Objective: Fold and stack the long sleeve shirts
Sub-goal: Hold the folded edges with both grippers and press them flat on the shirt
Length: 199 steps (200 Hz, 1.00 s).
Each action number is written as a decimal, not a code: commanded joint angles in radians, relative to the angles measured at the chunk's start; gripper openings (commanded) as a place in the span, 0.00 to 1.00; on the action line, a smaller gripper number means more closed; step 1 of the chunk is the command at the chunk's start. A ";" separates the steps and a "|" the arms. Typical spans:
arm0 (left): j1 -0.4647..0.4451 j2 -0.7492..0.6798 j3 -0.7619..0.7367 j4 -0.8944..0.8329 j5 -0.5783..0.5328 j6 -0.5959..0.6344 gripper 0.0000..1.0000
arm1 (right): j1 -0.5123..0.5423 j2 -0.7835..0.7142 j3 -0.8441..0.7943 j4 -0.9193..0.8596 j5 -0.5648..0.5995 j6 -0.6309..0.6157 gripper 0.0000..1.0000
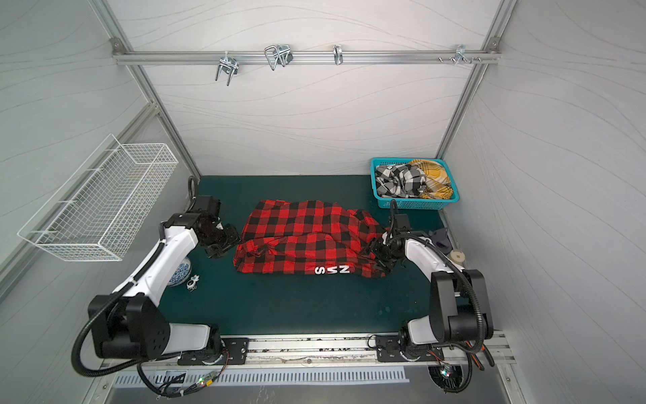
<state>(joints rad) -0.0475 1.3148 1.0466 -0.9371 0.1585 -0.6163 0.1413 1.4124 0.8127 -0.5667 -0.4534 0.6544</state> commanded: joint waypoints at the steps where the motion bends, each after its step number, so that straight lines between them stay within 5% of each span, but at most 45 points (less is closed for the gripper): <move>1: -0.002 0.074 -0.068 0.114 0.092 -0.102 0.62 | 0.010 -0.020 0.011 -0.038 -0.001 -0.022 0.73; 70: -0.003 0.287 -0.010 0.246 0.149 -0.231 0.54 | 0.021 -0.016 -0.007 -0.024 -0.006 -0.039 0.72; 133: -0.003 0.390 0.023 0.256 0.098 -0.249 0.36 | 0.023 -0.017 -0.015 -0.025 -0.033 -0.051 0.70; 156: -0.003 0.403 0.015 0.257 0.092 -0.256 0.16 | 0.024 -0.018 -0.017 -0.021 -0.033 -0.047 0.70; 164: -0.003 0.408 0.026 0.248 0.086 -0.257 0.00 | 0.023 -0.017 -0.020 -0.015 -0.034 -0.043 0.69; 199: -0.003 0.386 0.146 0.140 0.080 -0.237 0.00 | 0.015 0.002 -0.020 0.005 -0.037 -0.036 0.69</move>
<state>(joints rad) -0.0532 1.7126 1.0782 -0.7170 0.2649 -0.8654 0.1577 1.4086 0.8009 -0.5739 -0.4763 0.6201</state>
